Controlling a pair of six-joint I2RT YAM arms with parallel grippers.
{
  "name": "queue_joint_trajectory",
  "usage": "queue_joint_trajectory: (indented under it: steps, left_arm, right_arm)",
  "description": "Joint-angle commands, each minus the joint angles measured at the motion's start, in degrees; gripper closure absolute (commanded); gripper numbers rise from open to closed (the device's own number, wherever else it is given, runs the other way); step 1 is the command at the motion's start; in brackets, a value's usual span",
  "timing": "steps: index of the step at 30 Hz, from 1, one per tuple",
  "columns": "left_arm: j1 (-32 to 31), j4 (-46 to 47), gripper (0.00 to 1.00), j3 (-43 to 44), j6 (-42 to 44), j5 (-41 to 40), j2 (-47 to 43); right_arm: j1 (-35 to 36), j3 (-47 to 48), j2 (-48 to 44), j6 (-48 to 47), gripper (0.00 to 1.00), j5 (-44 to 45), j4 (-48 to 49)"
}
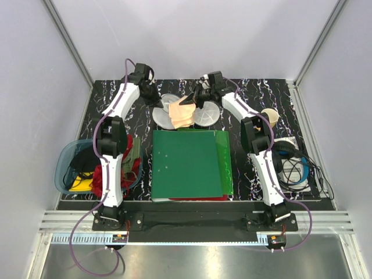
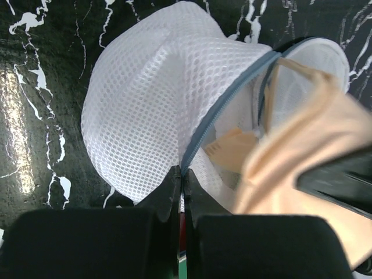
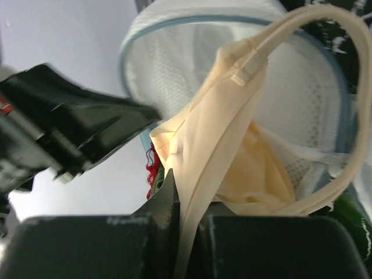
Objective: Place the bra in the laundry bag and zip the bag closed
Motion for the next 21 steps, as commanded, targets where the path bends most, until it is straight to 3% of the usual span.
queue_joint_trajectory:
  steps: [1, 10, 15, 21]
  left_arm:
    - [-1.7, 2.6, 1.00, -0.6, 1.3, 1.3, -6.5]
    - [-7.0, 3.4, 1.00, -6.4, 2.7, 1.8, -9.7]
    - [-8.6, 4.0, 1.00, -7.7, 4.0, 6.1, -9.3]
    - [-9.1, 5.2, 1.00, -13.4, 4.7, 8.3, -11.4]
  right_arm:
    - [0.2, 2.3, 1.2, 0.4, 1.00, 1.5, -3.7]
    - [0.9, 15.1, 10.3, 12.1, 1.00, 6.5, -4.7]
    - [1.2, 20.8, 14.5, 17.9, 1.00, 5.8, -3.5]
    - [1.2, 22.5, 16.7, 21.6, 1.00, 8.5, 6.9]
